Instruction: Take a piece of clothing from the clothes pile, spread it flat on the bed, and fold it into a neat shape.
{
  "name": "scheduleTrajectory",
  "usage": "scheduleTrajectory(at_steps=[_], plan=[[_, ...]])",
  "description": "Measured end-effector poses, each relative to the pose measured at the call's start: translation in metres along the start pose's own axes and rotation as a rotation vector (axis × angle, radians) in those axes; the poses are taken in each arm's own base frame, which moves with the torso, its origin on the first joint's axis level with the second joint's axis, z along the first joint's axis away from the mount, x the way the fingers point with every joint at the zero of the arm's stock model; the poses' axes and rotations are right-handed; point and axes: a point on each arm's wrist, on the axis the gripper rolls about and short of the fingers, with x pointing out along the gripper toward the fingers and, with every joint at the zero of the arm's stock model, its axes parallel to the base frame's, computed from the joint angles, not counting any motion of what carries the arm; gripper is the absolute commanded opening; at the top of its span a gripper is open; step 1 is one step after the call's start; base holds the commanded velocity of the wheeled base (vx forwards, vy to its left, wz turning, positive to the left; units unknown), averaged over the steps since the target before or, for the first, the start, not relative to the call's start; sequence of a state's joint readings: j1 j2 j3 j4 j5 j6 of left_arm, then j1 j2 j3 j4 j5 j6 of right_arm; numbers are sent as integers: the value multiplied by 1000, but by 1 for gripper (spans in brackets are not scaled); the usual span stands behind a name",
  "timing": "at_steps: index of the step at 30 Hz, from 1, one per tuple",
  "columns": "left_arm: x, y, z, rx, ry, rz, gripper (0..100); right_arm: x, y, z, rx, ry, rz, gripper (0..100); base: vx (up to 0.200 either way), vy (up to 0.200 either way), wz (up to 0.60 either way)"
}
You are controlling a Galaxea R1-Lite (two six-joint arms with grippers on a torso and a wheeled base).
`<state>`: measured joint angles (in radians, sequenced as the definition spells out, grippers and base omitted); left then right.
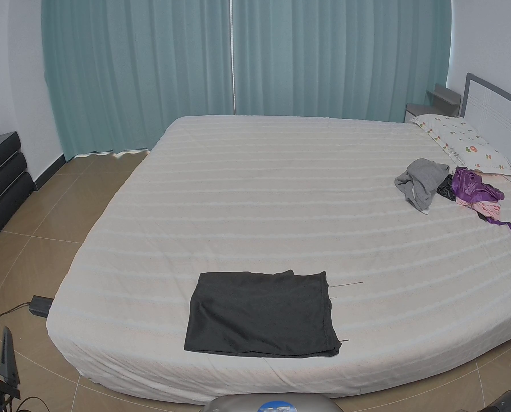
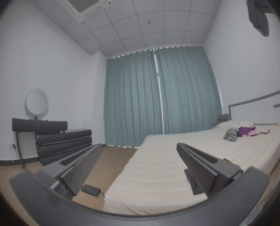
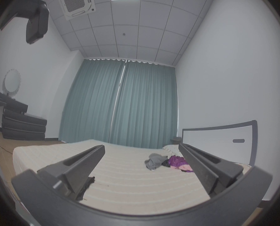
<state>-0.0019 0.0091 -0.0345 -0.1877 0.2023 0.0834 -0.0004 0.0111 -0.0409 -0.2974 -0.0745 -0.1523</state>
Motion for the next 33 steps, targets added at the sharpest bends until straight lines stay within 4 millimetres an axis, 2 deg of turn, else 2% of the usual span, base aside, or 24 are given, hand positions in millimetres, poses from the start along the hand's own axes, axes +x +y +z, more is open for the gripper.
scheduleTrajectory(at_steps=[5, 8, 13, 18, 23, 33], plan=[[0, -3, -12, -30, 86, -111, 100, -2, 3, -23, 9, 188, 19, 100, 0, 0, 0], [0, -5, -15, -92, 118, -150, 100, -3, 4, -29, 71, 249, 14, 100, 0, 0, 0], [-1, -5, -17, -169, 141, -149, 100, -3, 4, -32, 150, 271, 5, 100, 0, 0, 0], [-1, -4, -21, -119, 173, -121, 100, -3, 5, -32, 110, 272, 20, 100, 0, 0, 0], [-2, -5, -23, -71, 191, -172, 100, -5, 6, -37, 112, 325, 68, 100, 0, 0, 0], [-2, -6, -23, -71, 197, -183, 100, -5, 7, -36, 121, 313, 87, 100, 0, 0, 0]])
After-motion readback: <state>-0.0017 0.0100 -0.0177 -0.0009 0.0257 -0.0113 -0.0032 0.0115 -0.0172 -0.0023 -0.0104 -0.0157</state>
